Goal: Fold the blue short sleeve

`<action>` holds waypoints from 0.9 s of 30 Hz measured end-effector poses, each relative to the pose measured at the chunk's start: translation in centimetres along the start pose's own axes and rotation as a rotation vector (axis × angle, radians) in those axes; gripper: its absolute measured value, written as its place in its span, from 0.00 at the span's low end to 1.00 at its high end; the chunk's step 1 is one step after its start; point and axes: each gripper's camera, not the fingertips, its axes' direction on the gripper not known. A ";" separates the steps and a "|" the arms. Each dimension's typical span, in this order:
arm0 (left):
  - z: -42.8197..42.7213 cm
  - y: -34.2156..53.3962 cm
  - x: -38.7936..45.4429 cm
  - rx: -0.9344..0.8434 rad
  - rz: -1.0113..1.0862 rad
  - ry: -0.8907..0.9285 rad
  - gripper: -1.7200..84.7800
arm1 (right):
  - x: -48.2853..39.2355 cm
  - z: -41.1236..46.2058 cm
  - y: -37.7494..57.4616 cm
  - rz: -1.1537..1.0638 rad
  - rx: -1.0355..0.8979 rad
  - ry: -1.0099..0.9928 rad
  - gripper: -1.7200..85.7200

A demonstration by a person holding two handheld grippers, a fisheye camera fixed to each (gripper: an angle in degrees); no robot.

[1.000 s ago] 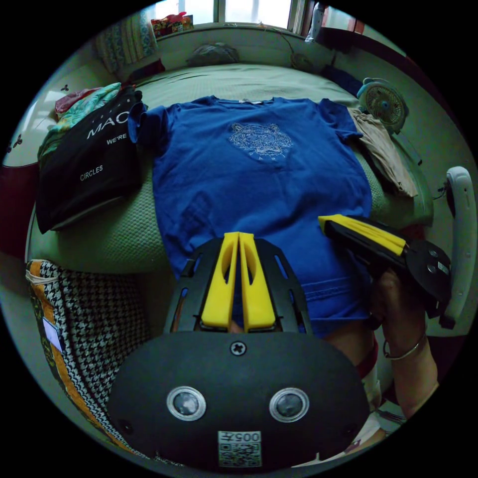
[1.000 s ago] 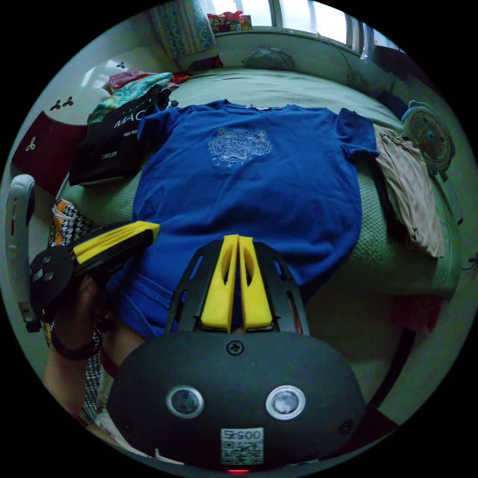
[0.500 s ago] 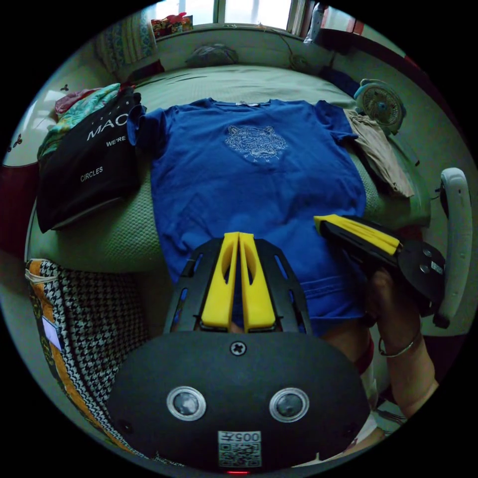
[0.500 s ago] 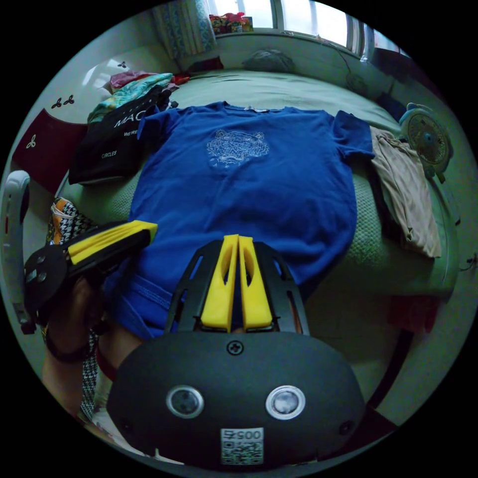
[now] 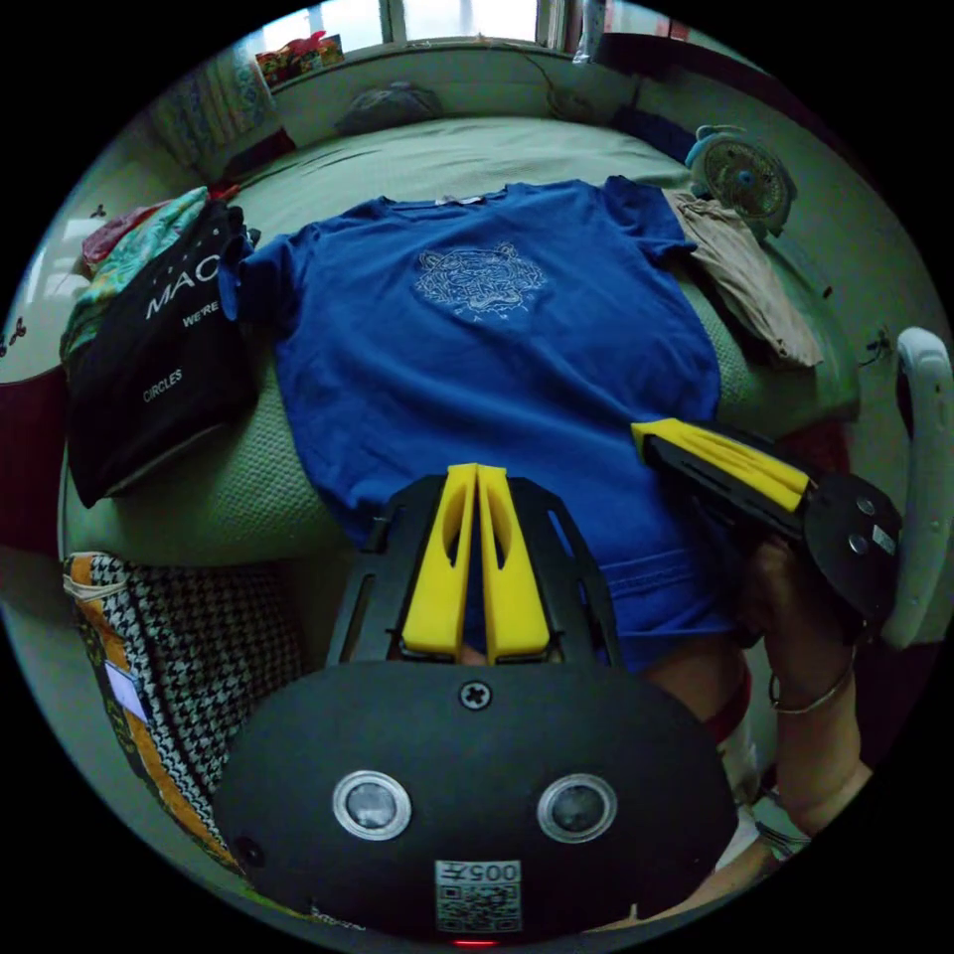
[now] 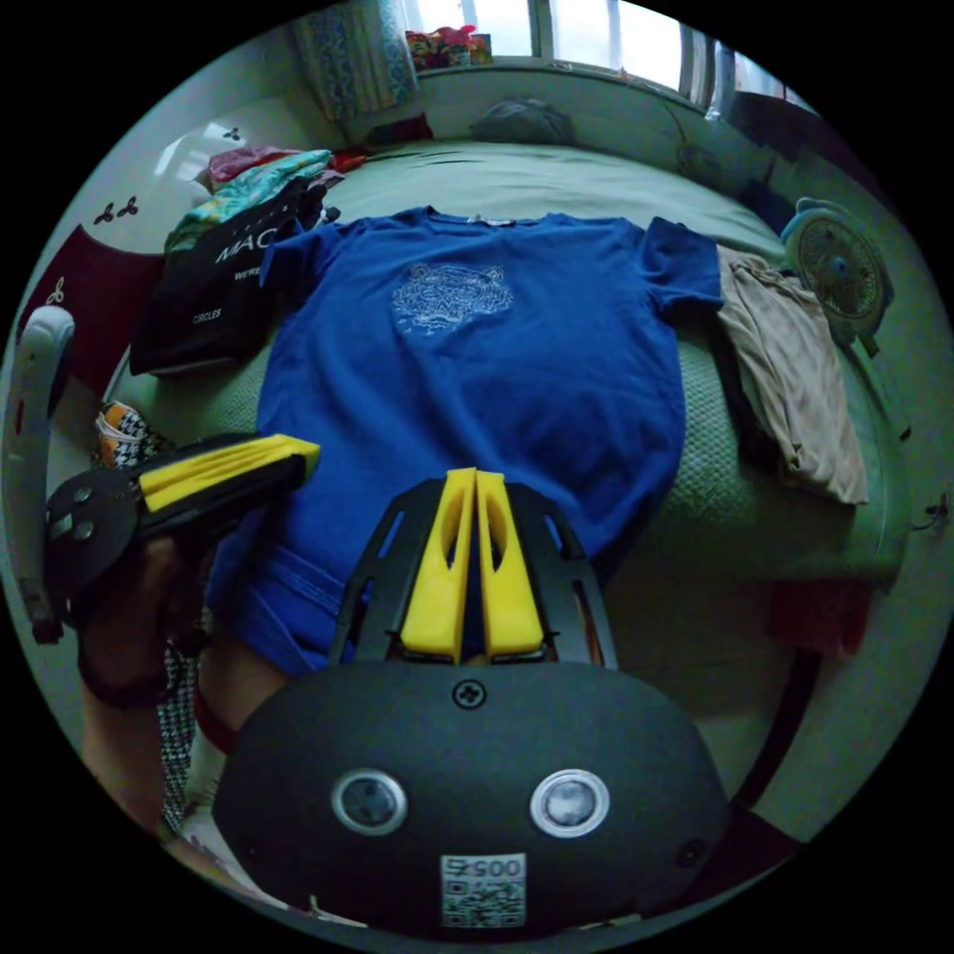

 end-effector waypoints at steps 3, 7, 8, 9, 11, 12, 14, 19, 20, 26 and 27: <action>0.7 -2.0 1.0 0.001 0.015 -0.001 0.01 | 1.9 0.0 -0.7 0.034 -0.006 -0.081 0.01; 0.9 -5.8 3.1 0.070 0.067 0.013 0.01 | 4.8 -0.7 -1.6 0.077 0.023 -0.165 0.01; 1.0 -6.4 3.4 0.075 0.075 0.023 0.01 | 5.6 -1.0 -1.9 0.089 0.045 -0.147 0.01; 1.3 -7.8 4.2 0.089 0.094 0.045 0.01 | 6.0 -1.2 -2.1 0.092 0.061 -0.134 0.01; 2.0 -10.1 5.4 0.116 0.130 0.073 0.01 | 7.9 -1.9 -3.0 0.117 0.140 -0.061 0.01; 2.7 -11.6 6.3 0.120 0.154 0.083 0.01 | 8.4 -2.0 -3.4 0.116 0.150 -0.047 0.01; 4.1 -13.9 7.8 0.109 0.196 0.092 0.01 | 10.2 -1.6 -5.4 0.131 0.148 0.014 0.01; 8.8 -20.5 11.1 0.104 0.241 0.121 0.01 | 12.2 0.5 -10.1 0.118 0.091 0.140 0.01; 9.3 -21.2 11.2 0.101 0.240 0.124 0.01 | 12.5 1.0 -11.2 0.112 0.080 0.163 0.01; 14.0 -27.5 11.7 0.090 0.183 0.148 0.01 | 13.4 3.9 -15.7 0.115 -0.008 0.173 0.01; 15.2 -28.3 11.7 0.069 0.177 0.150 0.01 | 13.4 4.1 -16.0 0.115 -0.014 0.178 0.01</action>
